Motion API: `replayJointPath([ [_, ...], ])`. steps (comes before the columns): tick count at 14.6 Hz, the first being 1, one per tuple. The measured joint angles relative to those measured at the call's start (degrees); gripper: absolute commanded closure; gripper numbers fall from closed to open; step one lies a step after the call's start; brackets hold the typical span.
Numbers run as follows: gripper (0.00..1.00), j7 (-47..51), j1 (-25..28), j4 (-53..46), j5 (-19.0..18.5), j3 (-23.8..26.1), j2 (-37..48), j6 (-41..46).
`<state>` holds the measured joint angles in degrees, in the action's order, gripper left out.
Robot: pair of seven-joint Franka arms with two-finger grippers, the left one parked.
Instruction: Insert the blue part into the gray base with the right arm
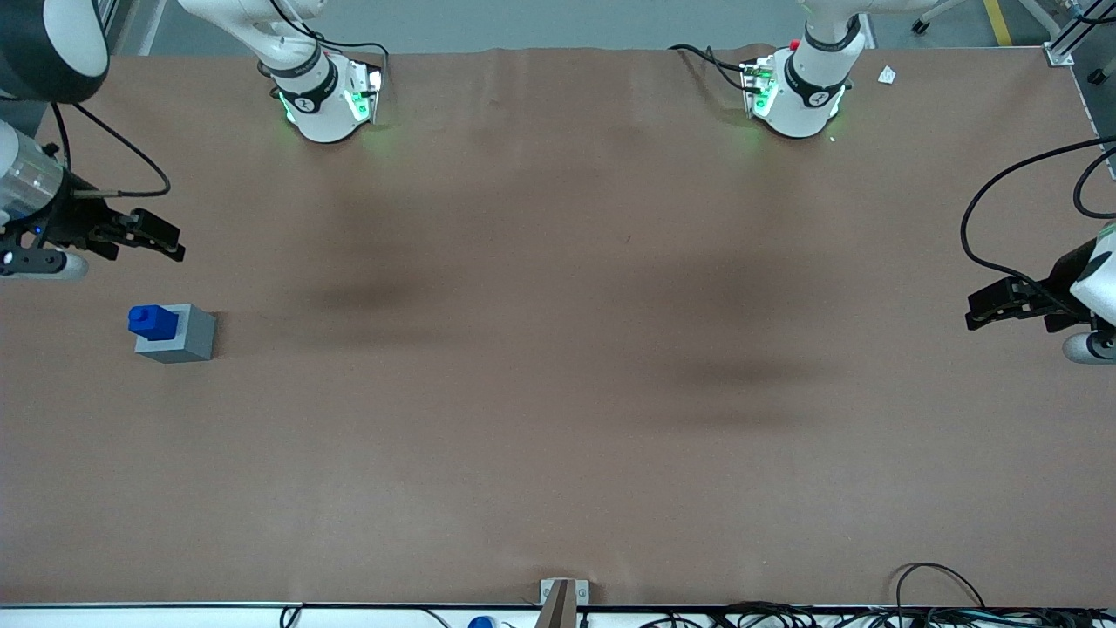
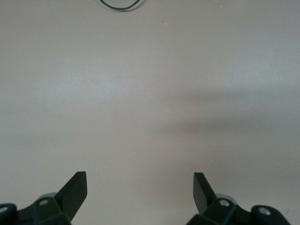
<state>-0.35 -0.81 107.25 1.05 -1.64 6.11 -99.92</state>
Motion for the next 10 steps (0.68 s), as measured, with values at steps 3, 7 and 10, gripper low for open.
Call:
replayJointPath([
  [3, 0.00, 2.46, 0.48, 0.00, 0.00, 0.01, 2.87, 2.88],
  [7, 0.00, 3.59, 0.56, -1.11, 0.00, 0.43, 6.10, 5.10],
  [10, 0.00, 3.61, 0.69, -4.47, 0.00, 0.56, 6.49, 8.40],
])
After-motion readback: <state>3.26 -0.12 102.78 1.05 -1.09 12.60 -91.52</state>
